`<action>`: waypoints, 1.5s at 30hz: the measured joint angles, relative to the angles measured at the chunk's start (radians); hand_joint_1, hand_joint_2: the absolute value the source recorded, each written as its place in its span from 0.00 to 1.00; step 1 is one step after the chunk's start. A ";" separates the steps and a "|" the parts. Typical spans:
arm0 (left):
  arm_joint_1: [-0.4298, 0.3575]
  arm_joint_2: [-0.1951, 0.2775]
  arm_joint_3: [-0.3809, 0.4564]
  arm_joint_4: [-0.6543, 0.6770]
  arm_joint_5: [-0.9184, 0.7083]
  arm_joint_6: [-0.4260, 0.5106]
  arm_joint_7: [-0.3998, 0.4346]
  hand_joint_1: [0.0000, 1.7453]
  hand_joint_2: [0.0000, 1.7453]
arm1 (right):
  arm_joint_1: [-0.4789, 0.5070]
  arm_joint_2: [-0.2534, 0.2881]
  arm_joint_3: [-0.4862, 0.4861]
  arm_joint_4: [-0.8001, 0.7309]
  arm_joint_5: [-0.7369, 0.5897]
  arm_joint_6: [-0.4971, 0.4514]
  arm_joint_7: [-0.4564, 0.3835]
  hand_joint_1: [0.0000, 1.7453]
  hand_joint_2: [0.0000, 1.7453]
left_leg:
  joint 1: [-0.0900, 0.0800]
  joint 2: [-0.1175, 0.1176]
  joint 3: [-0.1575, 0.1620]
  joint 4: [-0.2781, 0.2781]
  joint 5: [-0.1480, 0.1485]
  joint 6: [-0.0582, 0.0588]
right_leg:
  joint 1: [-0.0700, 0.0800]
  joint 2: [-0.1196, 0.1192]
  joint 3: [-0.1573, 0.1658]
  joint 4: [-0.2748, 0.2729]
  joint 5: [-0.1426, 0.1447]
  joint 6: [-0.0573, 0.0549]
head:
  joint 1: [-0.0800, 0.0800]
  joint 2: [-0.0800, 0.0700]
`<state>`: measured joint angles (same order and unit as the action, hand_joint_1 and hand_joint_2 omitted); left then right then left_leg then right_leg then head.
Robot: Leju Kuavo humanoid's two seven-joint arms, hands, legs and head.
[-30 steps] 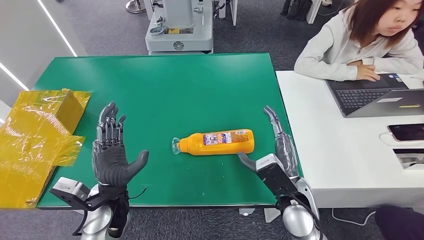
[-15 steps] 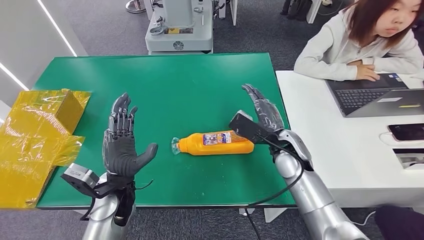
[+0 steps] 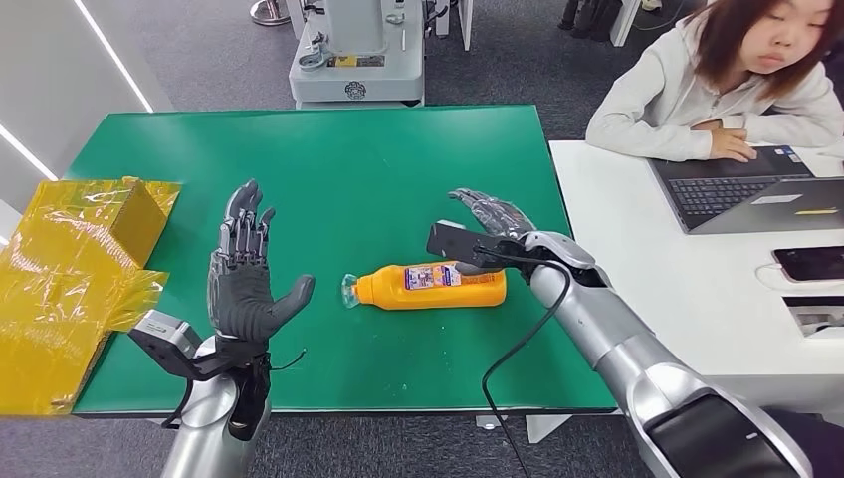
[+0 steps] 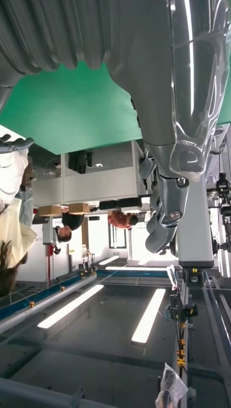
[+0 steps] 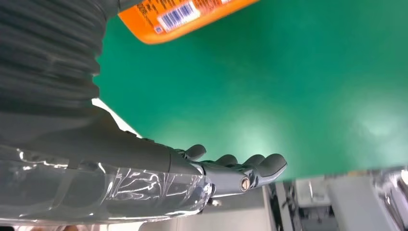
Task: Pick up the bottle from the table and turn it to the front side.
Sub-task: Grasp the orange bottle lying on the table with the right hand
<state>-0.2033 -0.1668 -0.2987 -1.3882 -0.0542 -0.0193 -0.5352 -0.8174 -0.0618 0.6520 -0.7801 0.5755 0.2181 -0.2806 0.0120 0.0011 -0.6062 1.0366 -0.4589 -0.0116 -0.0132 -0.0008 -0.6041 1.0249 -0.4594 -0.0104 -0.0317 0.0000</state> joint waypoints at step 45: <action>-0.003 0.005 0.000 0.022 -0.004 -0.002 0.029 0.00 1.00 | -0.031 0.004 0.222 0.212 -0.146 0.075 -0.042 0.00 1.00 | 0.000 0.000 0.000 0.000 0.000 0.000 | 0.000 0.000 0.000 0.000 0.000 0.000 | 0.000 0.000</action>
<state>-0.2061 -0.1617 -0.2987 -1.3658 -0.0578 -0.0215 -0.5058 -0.8480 -0.0576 0.8736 -0.5676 0.4297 0.2934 -0.3227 0.0120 0.0012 -0.6058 1.0368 -0.4589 -0.0116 -0.0131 -0.0006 -0.6043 1.0248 -0.4594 -0.0104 -0.0317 0.0000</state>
